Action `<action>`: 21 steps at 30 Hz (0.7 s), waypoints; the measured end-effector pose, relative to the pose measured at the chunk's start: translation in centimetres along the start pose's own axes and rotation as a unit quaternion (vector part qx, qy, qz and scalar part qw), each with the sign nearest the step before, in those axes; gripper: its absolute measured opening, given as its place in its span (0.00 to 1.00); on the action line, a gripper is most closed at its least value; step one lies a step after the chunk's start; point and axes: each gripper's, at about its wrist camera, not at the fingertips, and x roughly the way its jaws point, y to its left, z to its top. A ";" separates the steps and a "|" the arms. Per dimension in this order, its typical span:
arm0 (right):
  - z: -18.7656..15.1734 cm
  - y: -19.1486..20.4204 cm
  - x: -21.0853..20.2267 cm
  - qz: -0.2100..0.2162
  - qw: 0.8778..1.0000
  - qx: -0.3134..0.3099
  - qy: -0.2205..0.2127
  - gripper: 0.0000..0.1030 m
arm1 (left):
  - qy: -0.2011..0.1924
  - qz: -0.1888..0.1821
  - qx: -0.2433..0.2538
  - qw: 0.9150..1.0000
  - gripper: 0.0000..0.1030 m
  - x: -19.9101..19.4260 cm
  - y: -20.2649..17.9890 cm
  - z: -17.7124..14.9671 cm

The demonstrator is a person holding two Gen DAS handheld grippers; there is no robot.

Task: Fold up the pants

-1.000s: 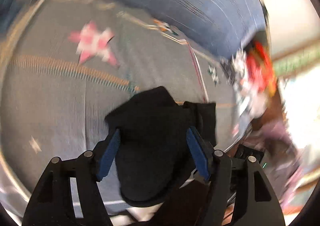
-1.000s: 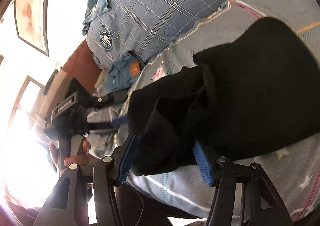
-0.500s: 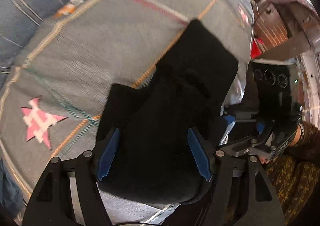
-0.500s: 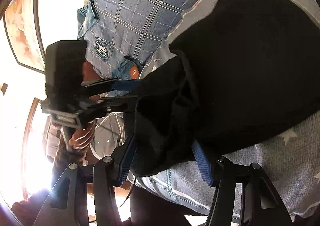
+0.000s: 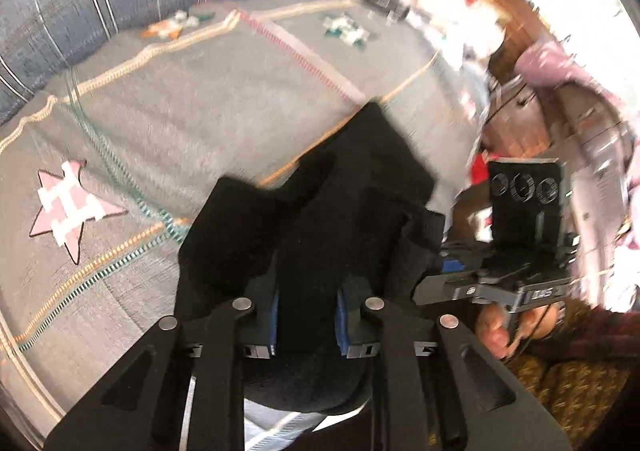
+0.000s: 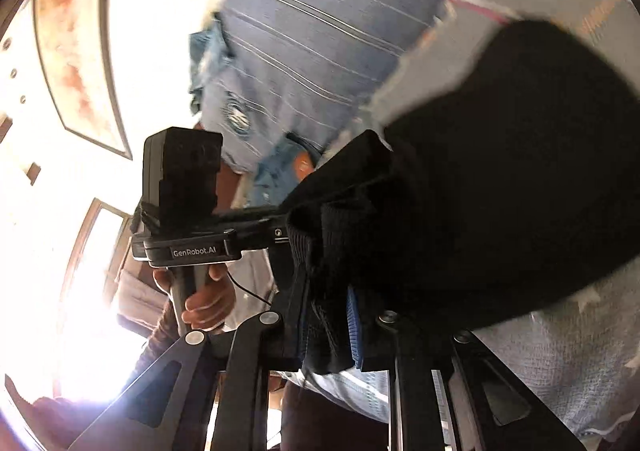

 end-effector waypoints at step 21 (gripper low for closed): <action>0.7 -7.9 -10.7 -0.100 0.986 0.036 -0.129 0.19 | 0.021 0.033 -0.027 0.999 0.31 8.7 -6.1 8.3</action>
